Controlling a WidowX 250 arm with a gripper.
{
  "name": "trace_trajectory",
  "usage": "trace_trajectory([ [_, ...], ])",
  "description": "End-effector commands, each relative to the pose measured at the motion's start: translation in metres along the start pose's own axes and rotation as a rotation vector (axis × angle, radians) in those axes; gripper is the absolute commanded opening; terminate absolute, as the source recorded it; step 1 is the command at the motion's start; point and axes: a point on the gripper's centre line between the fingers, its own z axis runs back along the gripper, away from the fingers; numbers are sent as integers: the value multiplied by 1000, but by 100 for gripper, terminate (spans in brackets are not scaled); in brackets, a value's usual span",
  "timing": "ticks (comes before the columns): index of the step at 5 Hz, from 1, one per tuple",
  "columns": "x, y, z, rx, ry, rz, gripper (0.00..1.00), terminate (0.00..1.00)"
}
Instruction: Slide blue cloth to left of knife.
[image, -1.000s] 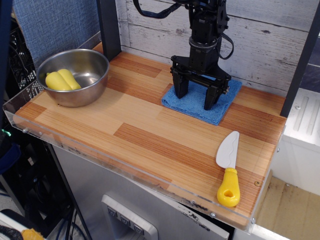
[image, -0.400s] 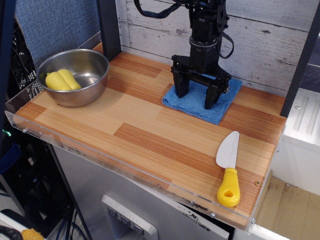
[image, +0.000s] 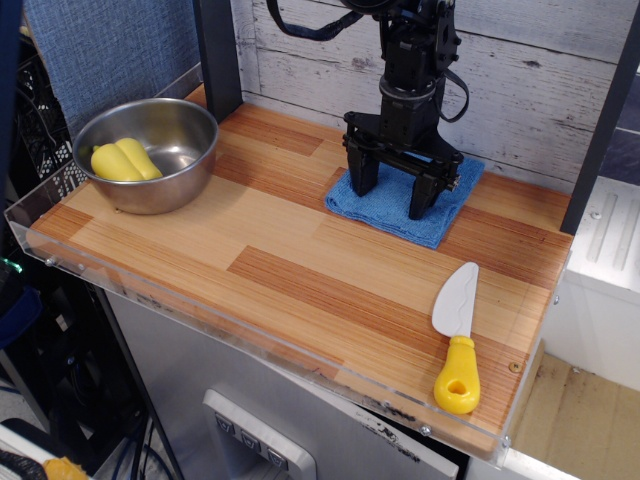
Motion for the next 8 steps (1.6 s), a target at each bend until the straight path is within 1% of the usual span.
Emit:
trace_trajectory([
  [1, -34, -8, -11, -53, 77, -19, 100, 0],
  [2, -47, -4, -20, -70, 119, -11, 100, 0],
  [3, -62, 0, -31, -51, 161, -11, 100, 0],
  [4, -76, 2, -37, -26, 190, -19, 100, 0],
  [6, -110, 5, -45, -15, 233, -14, 100, 0],
  [8, -128, 2, -44, -12, 240, -36, 100, 0],
])
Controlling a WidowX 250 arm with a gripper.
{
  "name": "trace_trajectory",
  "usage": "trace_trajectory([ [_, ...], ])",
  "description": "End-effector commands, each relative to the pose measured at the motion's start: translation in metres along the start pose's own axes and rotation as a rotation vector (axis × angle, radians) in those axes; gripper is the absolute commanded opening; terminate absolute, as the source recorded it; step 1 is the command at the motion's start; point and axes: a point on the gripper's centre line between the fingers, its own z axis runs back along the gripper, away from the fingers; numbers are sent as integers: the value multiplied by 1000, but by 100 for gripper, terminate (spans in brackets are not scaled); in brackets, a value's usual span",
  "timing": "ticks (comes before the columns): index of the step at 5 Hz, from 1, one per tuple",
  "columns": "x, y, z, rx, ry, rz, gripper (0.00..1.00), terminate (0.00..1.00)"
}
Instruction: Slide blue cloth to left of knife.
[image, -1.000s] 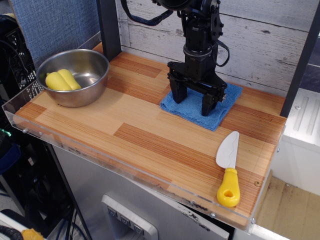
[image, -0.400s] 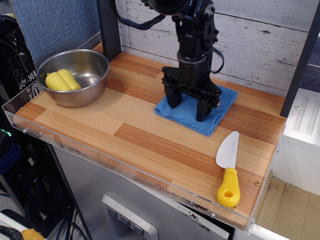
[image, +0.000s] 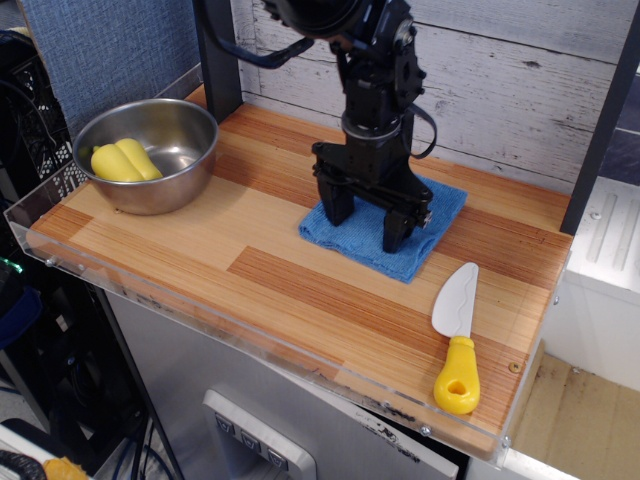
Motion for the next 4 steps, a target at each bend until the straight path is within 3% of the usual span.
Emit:
trace_trajectory([
  [1, -84, -3, -35, -18, 243, -35, 100, 0],
  [4, -104, 0, -27, -36, 248, -51, 100, 0],
])
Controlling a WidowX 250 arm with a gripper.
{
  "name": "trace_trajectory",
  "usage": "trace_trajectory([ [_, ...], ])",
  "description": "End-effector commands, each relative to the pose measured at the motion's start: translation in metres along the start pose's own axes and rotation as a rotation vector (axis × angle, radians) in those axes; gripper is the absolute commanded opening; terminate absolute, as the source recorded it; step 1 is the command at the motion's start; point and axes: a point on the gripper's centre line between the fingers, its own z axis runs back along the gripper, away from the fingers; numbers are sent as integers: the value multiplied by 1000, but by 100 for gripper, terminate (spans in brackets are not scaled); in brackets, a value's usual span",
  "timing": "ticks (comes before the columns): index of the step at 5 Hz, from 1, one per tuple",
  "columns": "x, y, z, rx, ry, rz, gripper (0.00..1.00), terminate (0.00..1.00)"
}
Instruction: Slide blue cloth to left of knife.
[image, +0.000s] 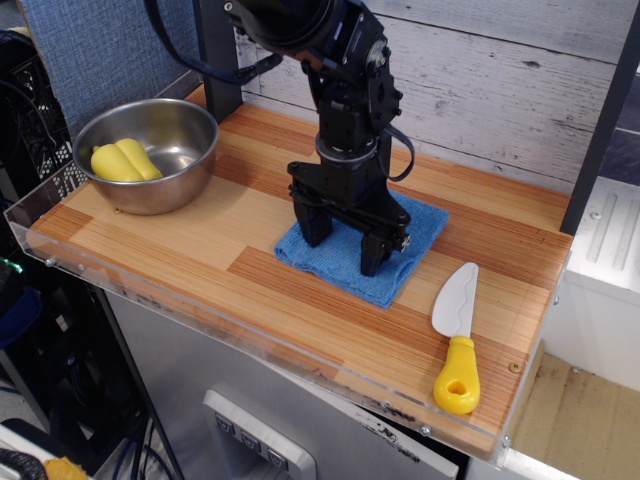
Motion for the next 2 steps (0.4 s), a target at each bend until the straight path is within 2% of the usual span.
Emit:
trace_trajectory([
  [1, -78, 1, -26, -36, 235, -64, 100, 0],
  [2, -83, 0, -21, -44, 233, -75, 100, 0],
])
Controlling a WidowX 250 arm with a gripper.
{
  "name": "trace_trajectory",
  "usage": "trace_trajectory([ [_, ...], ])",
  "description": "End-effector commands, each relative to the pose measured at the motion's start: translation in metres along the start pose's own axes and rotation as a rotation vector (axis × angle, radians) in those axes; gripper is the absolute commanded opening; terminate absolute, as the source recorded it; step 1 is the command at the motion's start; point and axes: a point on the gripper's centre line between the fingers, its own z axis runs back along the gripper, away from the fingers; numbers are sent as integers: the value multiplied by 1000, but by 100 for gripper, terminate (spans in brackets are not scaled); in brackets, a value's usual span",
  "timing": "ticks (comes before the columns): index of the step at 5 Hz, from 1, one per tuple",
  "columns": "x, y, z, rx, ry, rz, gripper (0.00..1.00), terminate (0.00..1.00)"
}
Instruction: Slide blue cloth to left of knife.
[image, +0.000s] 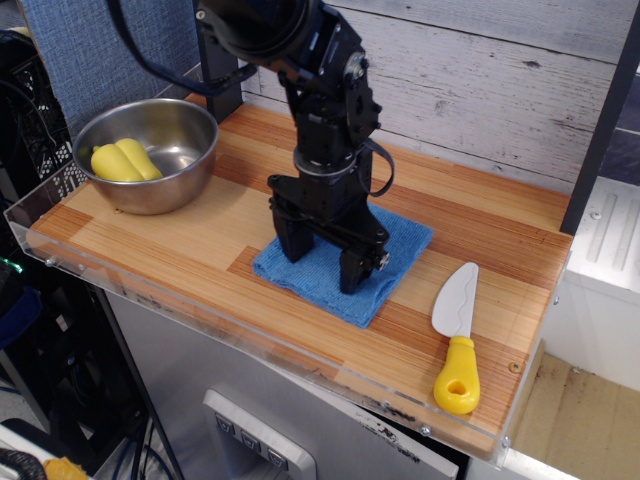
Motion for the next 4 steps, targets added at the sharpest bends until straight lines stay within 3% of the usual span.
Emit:
trace_trajectory([
  [1, -66, -6, -22, -43, 198, -47, 100, 0],
  [4, -56, -7, -15, -36, 179, -36, 100, 0],
])
